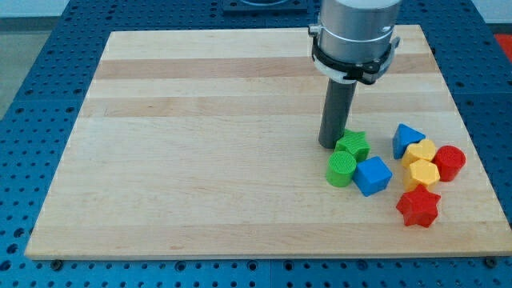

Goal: Move the red star to the bottom center of the board

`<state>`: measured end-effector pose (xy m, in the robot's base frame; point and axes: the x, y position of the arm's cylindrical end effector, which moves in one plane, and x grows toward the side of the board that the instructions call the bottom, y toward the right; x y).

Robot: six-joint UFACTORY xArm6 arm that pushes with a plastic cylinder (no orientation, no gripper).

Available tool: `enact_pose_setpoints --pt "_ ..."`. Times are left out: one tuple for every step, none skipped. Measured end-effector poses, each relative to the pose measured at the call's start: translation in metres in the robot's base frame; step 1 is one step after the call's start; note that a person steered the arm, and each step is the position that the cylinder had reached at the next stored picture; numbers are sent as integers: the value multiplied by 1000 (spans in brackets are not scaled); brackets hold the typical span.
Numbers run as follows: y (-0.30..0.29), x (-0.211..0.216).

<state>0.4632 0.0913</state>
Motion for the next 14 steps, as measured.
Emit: enact_pose_setpoints --pt "0 0" --pt "0 -3" --pt "3 -17" --pt "18 -30" --pt "37 -35" --pt "42 -35" --pt "79 -44" --pt "141 -45" --pt "231 -19" --pt "195 46" --pt "132 86" --pt "101 124" --pt "92 133" --pt "101 155"
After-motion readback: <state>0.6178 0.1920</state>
